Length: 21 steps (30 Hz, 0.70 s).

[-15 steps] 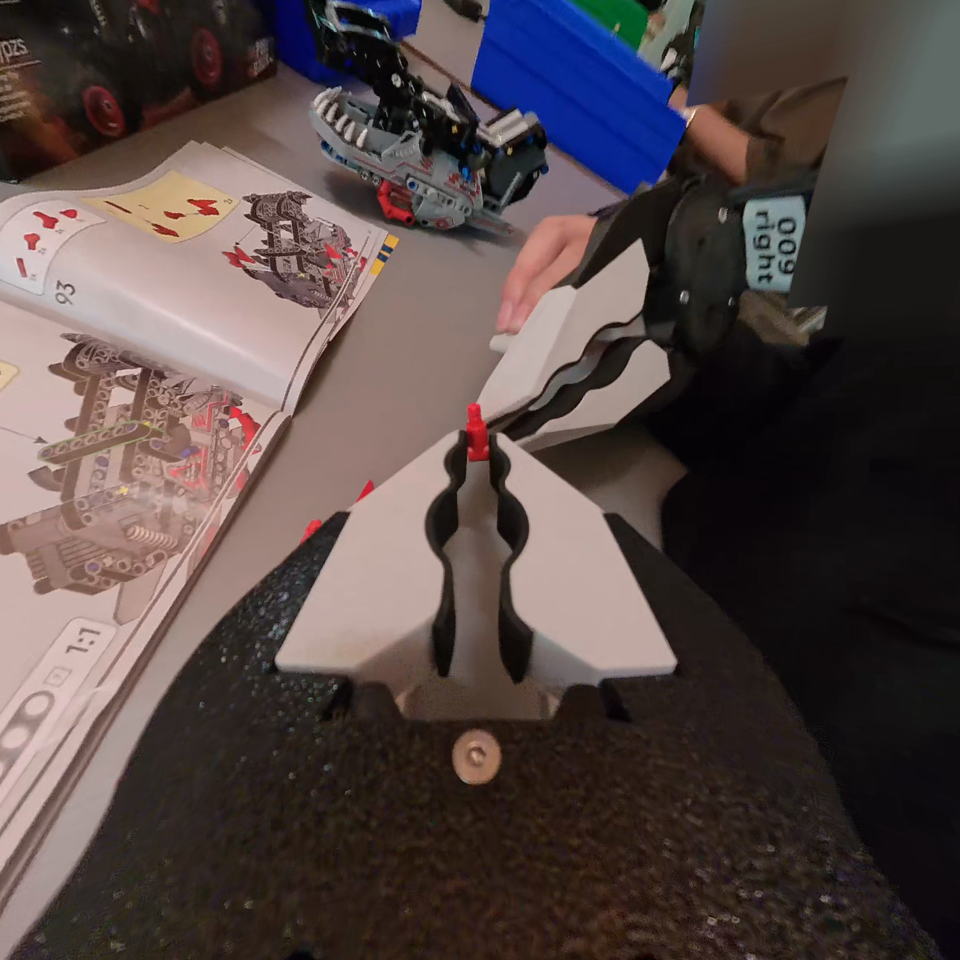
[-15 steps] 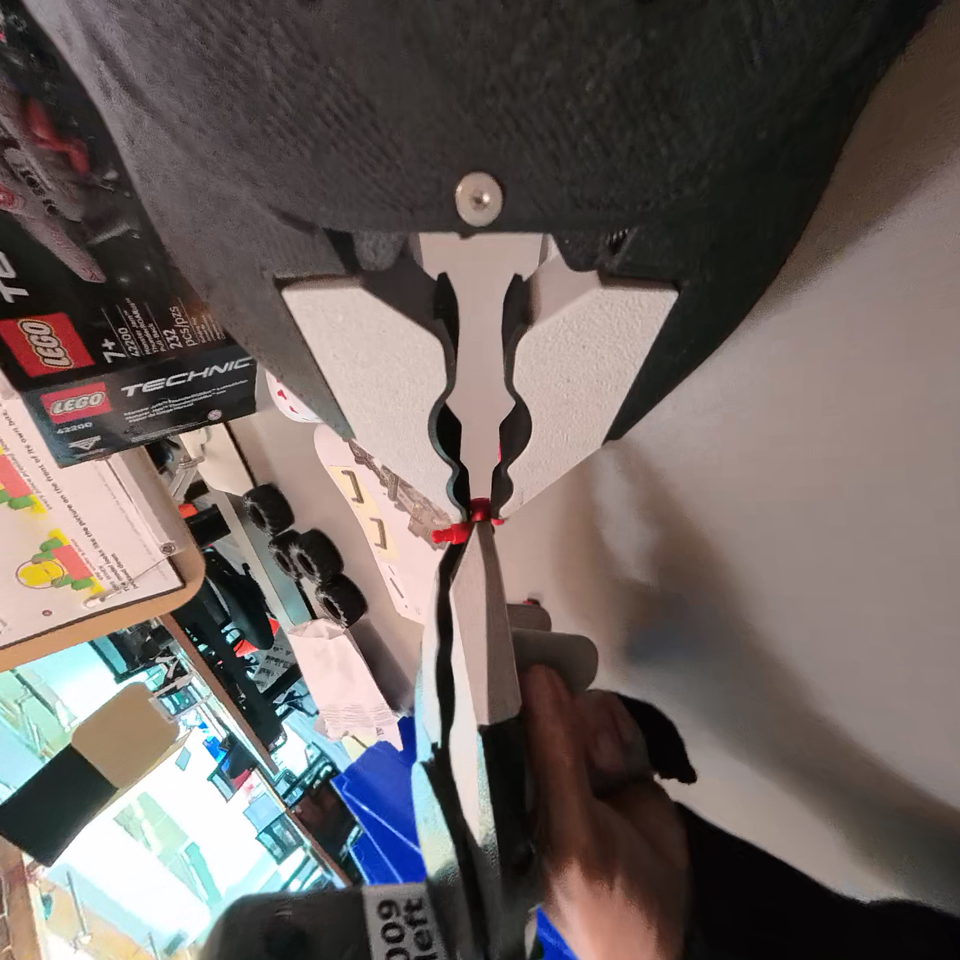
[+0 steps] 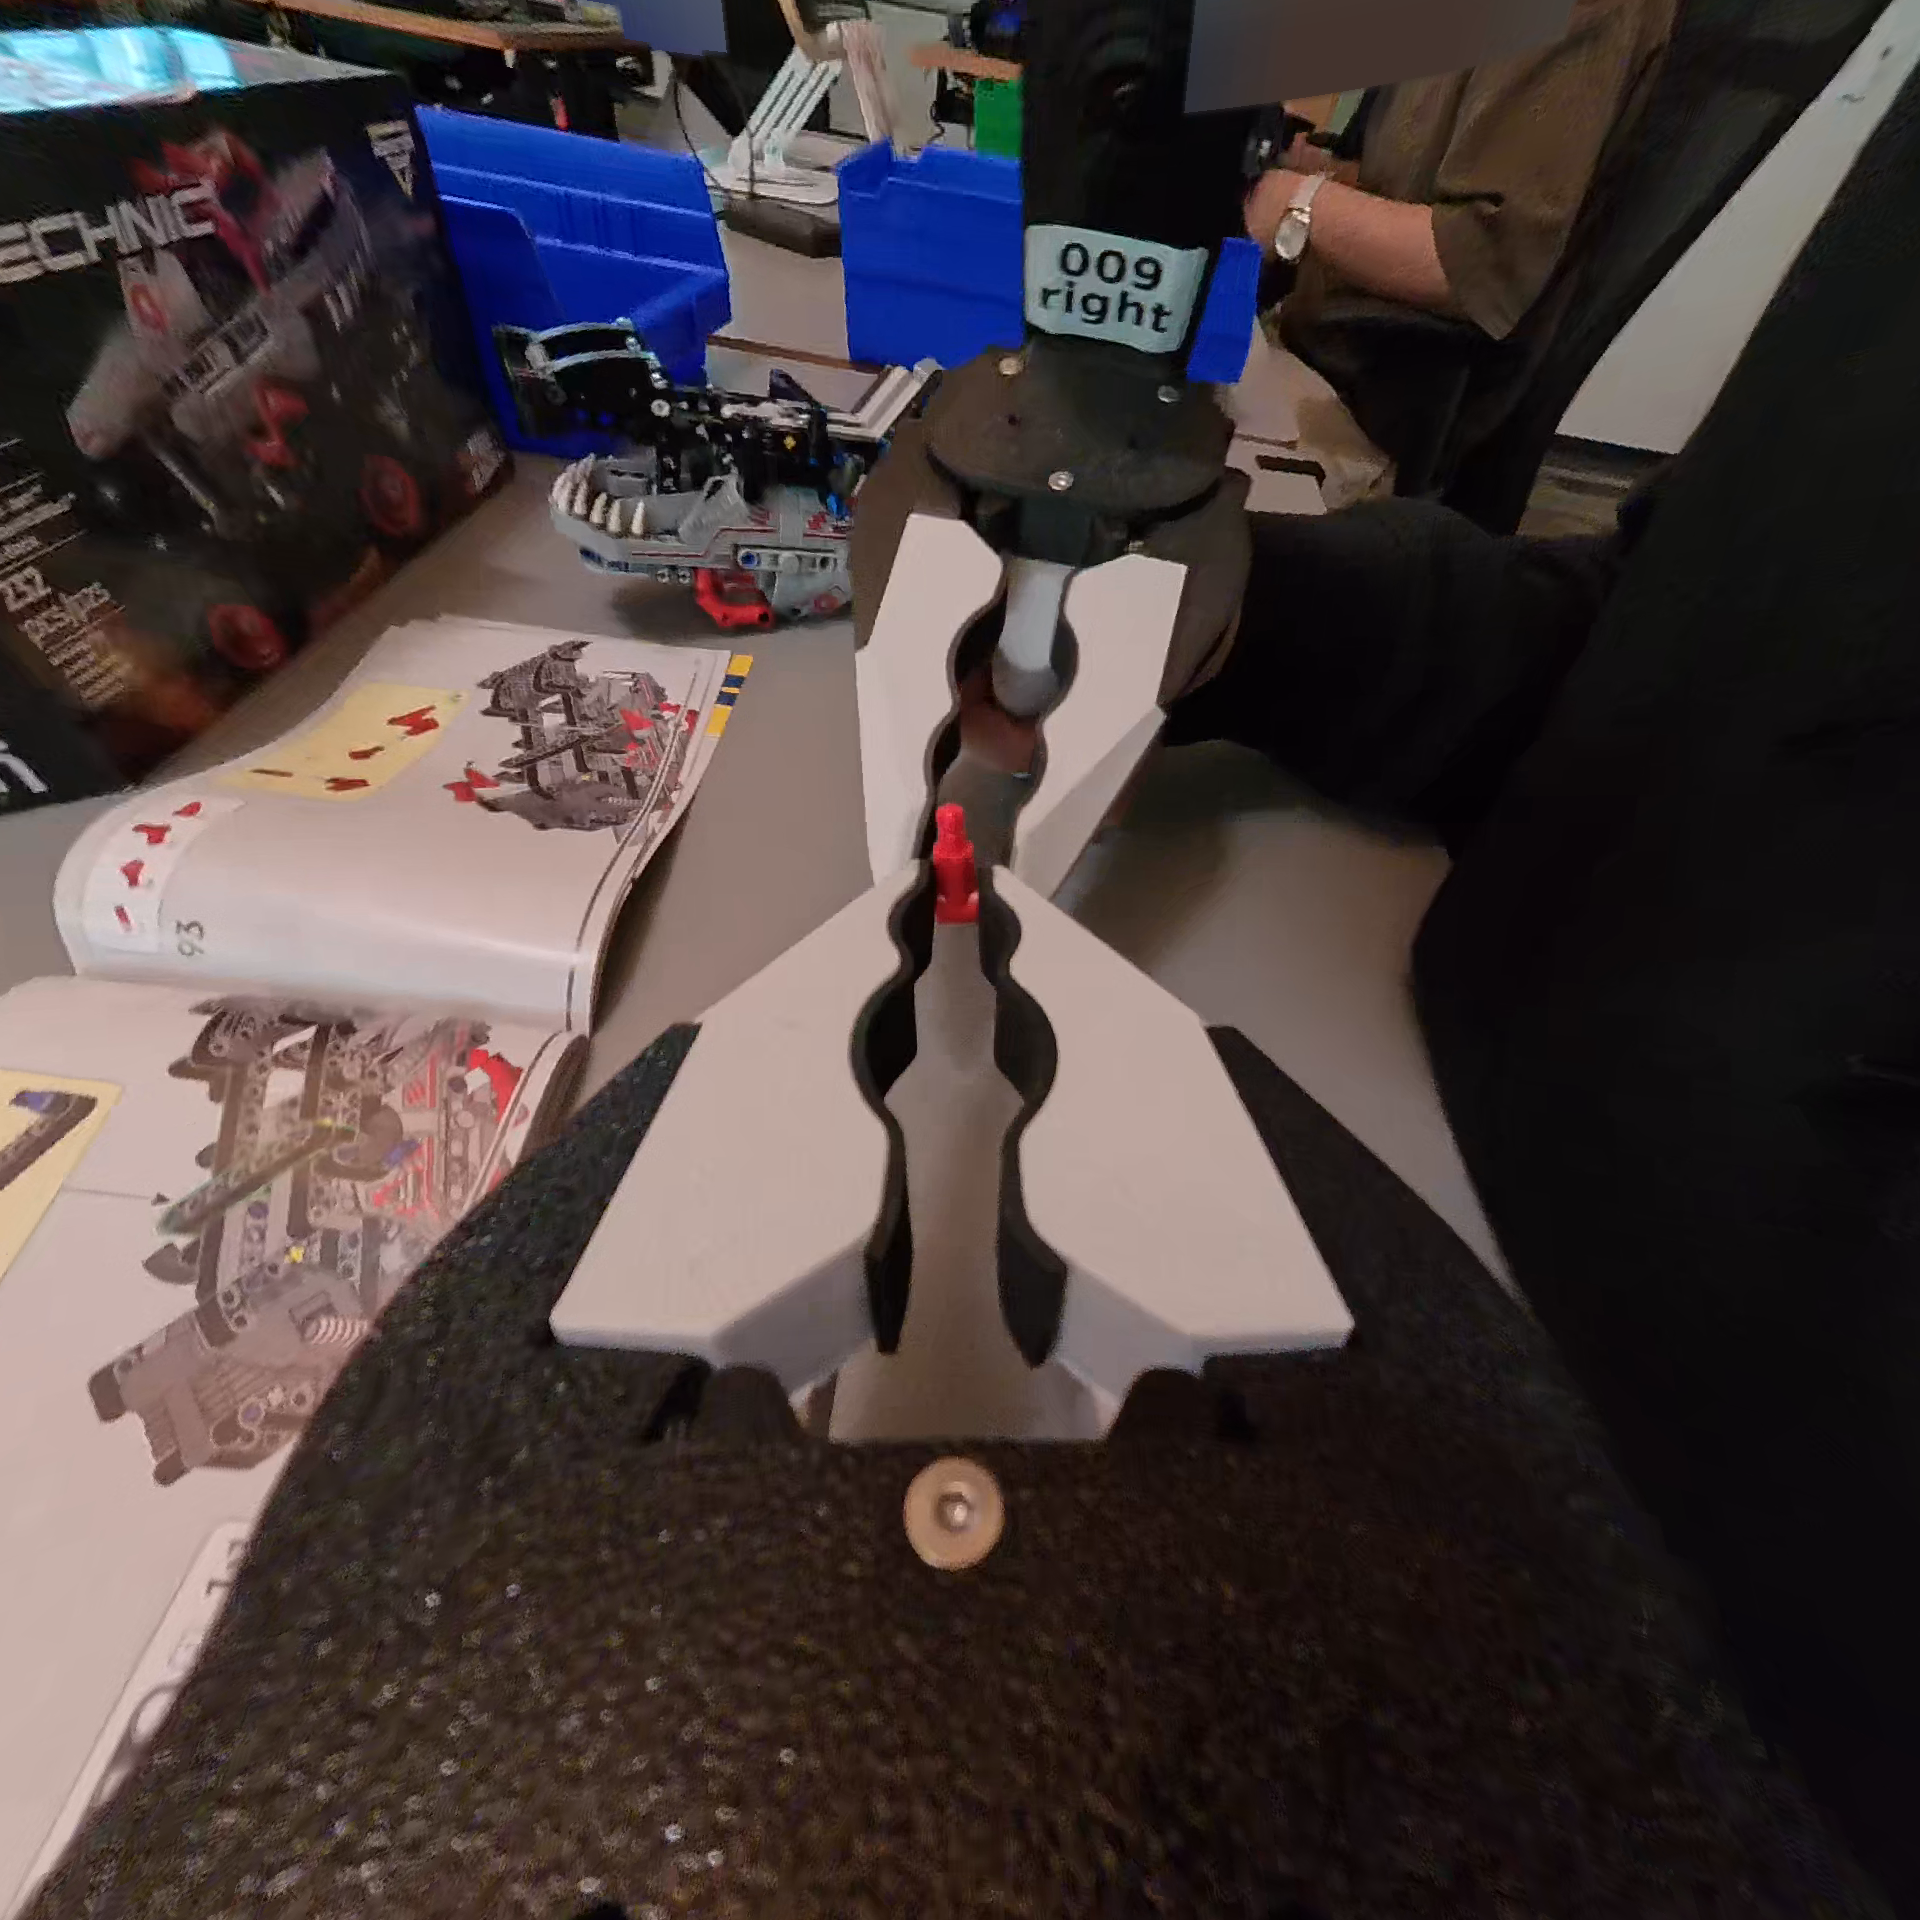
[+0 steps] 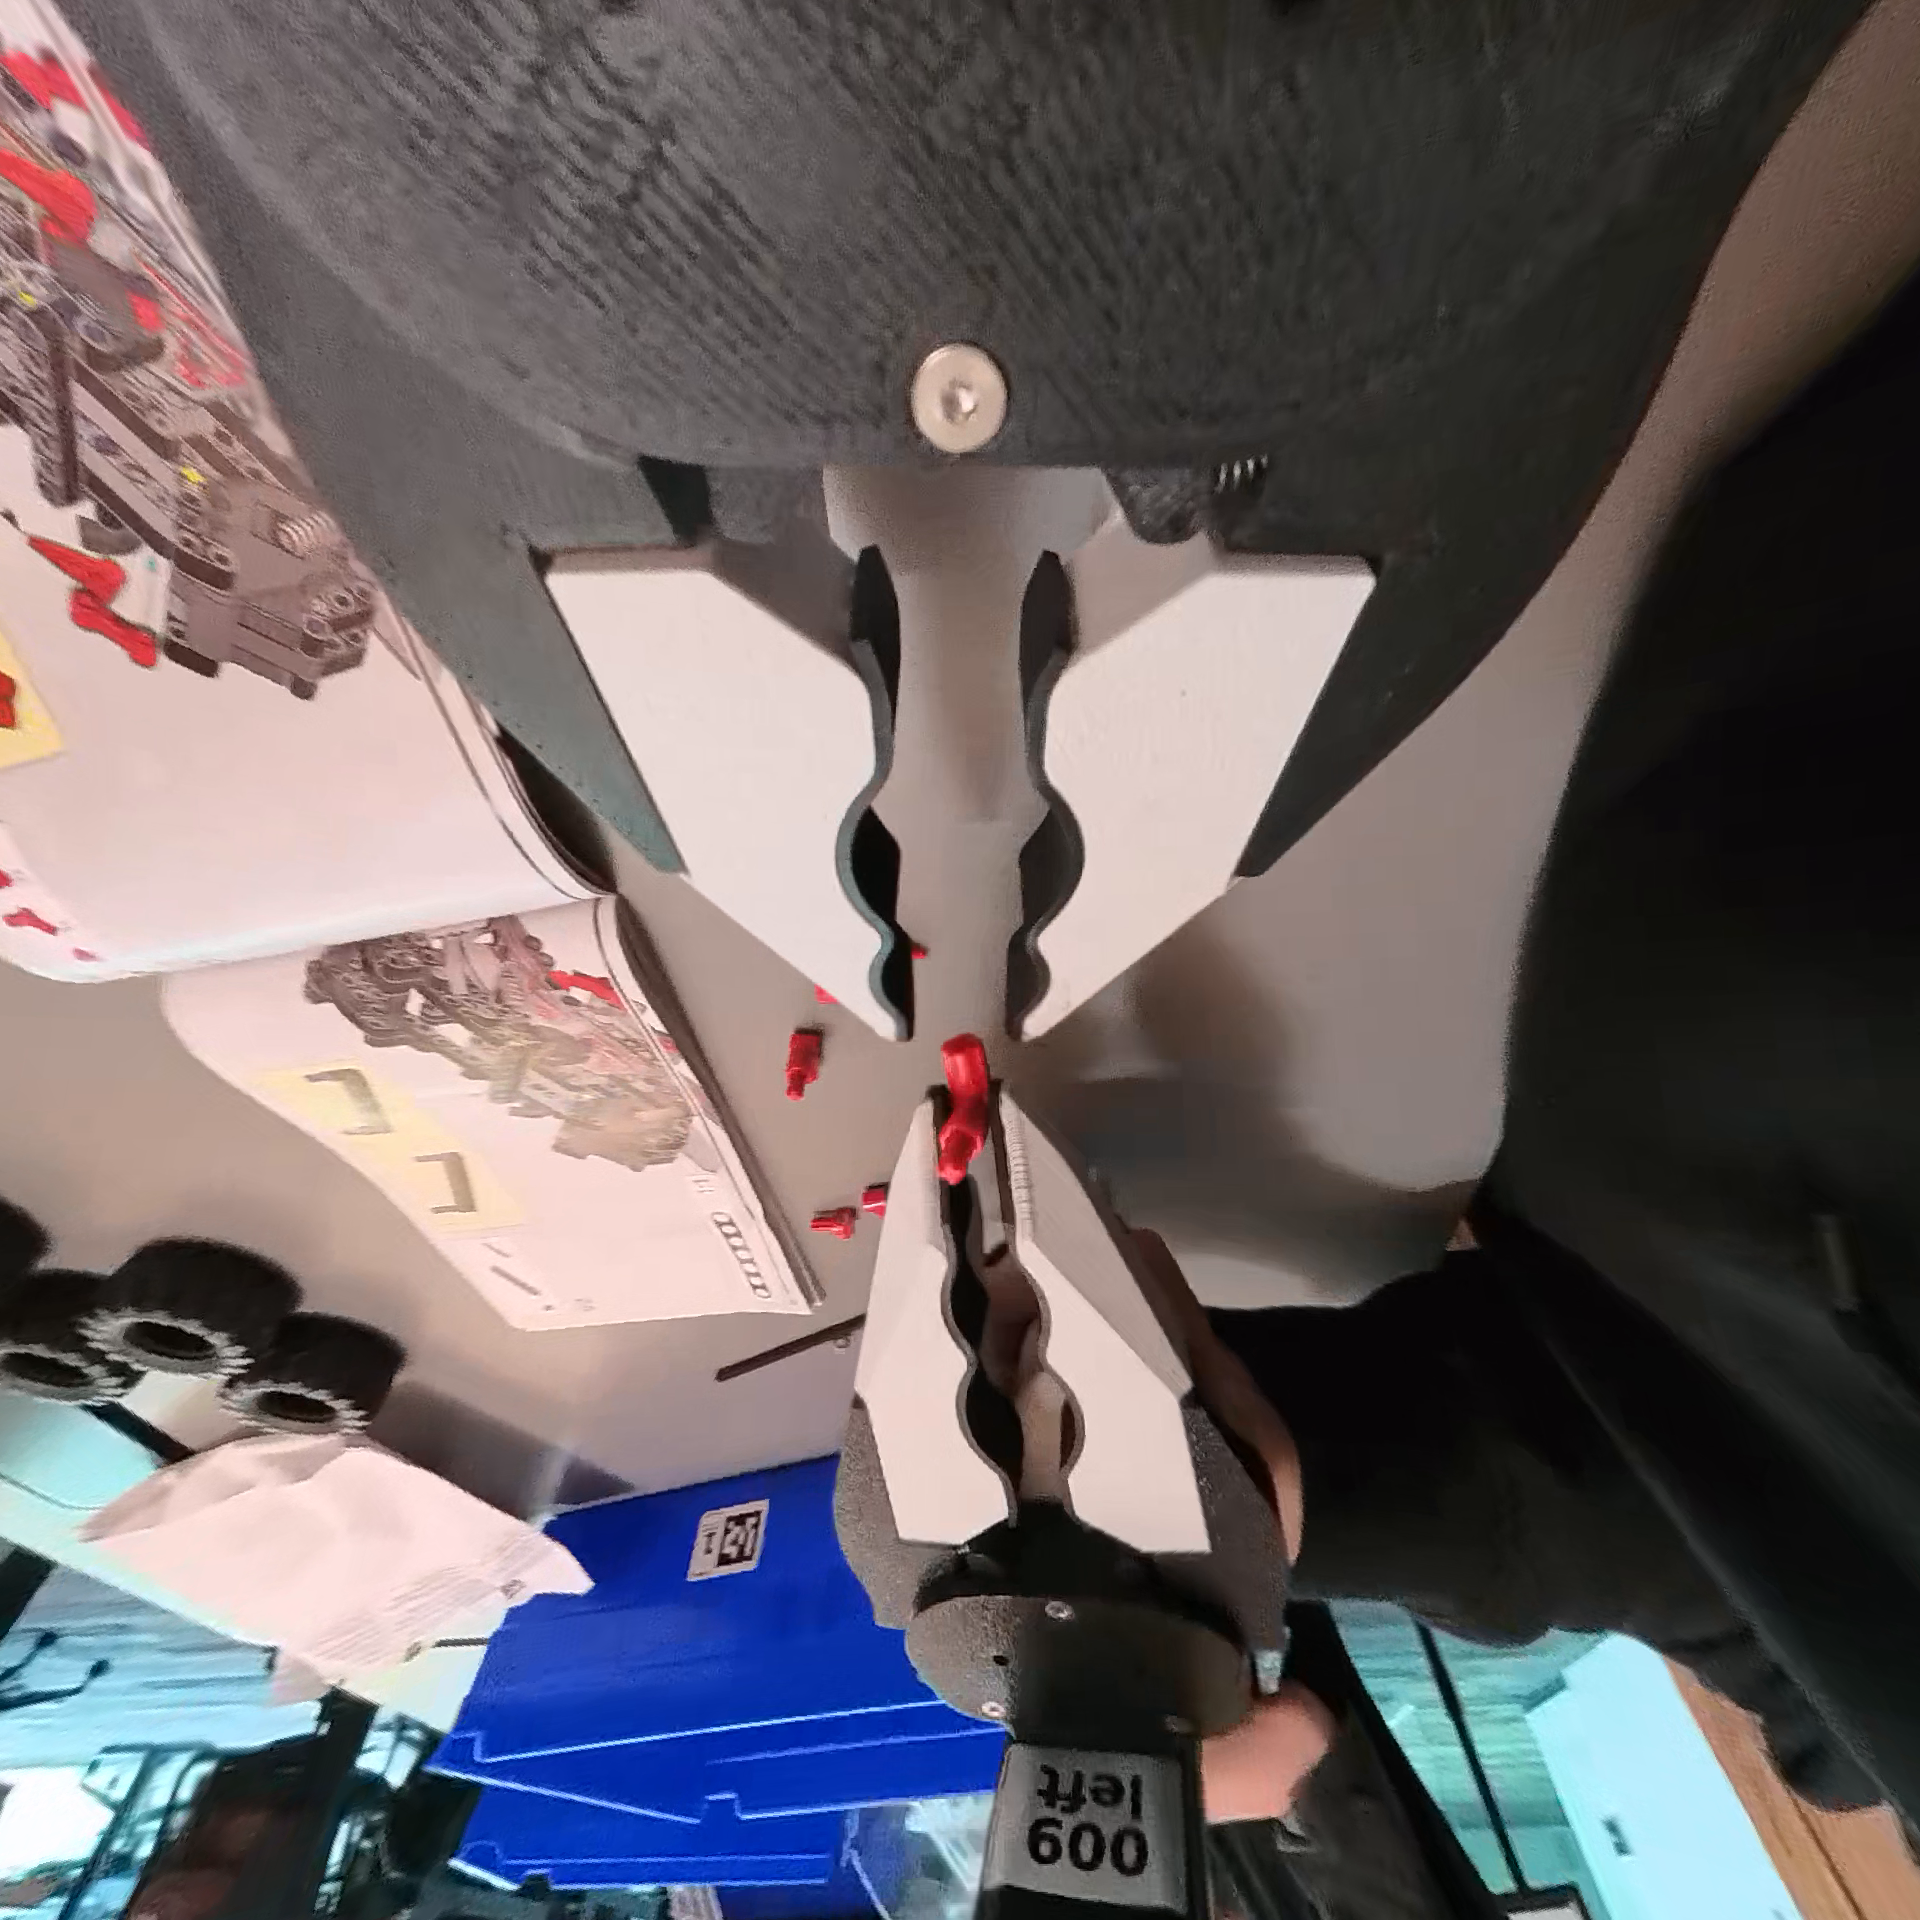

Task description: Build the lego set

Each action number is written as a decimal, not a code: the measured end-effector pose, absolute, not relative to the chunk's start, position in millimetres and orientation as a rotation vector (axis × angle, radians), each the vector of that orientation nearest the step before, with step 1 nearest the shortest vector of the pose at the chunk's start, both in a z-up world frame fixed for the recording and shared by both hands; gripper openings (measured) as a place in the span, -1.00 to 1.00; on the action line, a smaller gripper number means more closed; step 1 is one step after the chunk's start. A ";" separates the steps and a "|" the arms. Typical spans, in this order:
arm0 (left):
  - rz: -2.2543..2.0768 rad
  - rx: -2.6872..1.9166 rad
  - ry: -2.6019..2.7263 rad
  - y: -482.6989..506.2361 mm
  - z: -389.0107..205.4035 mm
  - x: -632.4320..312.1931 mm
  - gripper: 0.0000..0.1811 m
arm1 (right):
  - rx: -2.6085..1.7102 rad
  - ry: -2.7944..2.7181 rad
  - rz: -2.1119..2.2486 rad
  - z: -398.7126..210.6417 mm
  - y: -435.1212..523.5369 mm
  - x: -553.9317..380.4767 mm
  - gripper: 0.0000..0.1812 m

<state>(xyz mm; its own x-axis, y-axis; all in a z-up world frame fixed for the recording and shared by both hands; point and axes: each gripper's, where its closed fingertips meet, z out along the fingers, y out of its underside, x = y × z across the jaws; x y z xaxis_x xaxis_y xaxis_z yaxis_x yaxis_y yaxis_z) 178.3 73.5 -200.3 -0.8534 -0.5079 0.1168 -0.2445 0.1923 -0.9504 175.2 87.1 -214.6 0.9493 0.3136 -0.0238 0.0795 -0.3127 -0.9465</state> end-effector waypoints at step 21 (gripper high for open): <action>-1.311 -0.785 2.405 80.6 -250.3 187.4 -0.74 | -2.199 -0.197 0.099 -259.8 72.9 205.3 -0.93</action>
